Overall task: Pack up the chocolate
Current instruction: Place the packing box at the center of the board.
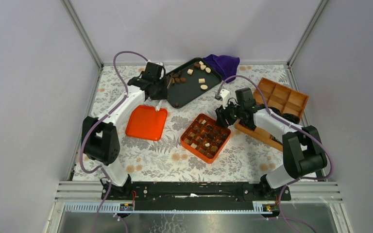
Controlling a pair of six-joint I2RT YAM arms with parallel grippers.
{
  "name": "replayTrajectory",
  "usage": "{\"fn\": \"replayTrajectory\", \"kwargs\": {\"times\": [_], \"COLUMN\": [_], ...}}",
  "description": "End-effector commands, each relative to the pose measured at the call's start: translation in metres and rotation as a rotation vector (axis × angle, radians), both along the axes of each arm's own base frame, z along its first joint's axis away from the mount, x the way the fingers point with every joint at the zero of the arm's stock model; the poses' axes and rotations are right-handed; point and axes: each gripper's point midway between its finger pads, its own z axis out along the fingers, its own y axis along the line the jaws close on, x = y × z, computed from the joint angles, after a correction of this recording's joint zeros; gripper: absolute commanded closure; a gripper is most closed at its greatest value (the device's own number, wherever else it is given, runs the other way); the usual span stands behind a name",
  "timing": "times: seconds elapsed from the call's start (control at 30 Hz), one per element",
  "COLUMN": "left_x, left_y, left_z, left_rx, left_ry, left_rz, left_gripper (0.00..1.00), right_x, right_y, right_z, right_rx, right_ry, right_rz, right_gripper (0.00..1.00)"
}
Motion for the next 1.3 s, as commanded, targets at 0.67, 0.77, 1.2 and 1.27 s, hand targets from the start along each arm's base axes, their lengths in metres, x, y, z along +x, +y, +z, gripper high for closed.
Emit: {"fn": "replayTrajectory", "kwargs": {"times": [0.67, 0.77, 1.2, 1.27], "left_x": [0.092, 0.093, 0.089, 0.087], "left_y": [-0.004, -0.005, -0.010, -0.008], "left_z": [-0.026, -0.030, -0.038, -0.039], "left_rx": [0.046, 0.048, 0.035, 0.048], "left_ry": [-0.015, -0.008, 0.027, 0.032], "left_rz": [0.167, 0.167, 0.142, 0.145], "left_gripper": [0.61, 0.61, 0.60, 0.59], "right_x": [0.007, 0.006, 0.005, 0.004], "right_y": [-0.009, -0.008, -0.007, -0.007], "right_z": [0.083, 0.083, 0.081, 0.080], "right_rx": [0.018, 0.020, 0.024, 0.024], "right_ry": [-0.276, -0.273, -0.265, -0.263], "right_rz": [0.007, 0.011, 0.021, 0.023], "right_gripper": [0.23, 0.23, 0.23, 0.22]}}
